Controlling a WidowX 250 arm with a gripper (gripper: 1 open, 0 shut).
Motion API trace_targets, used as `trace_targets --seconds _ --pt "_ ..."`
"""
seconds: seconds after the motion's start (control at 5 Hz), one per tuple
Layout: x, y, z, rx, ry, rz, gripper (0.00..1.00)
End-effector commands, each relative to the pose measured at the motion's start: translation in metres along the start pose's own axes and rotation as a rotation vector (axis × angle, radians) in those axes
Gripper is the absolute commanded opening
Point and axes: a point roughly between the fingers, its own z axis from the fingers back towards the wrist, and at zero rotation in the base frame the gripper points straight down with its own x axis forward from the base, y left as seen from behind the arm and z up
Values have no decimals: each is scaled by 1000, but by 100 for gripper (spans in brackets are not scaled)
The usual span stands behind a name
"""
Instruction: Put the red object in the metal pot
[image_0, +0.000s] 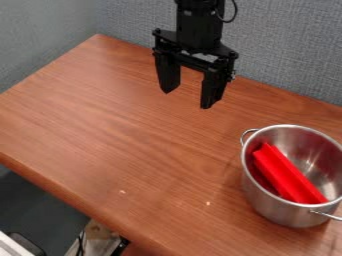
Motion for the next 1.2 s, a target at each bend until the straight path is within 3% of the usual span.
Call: trace_targets --seconds 0.0,0.2,1.0 --pt "-1 1 18 10 -66 -1 100" --pt "-1 1 18 10 -67 -1 100" --pt "-1 -6 -1 -1 -9 -31 100"
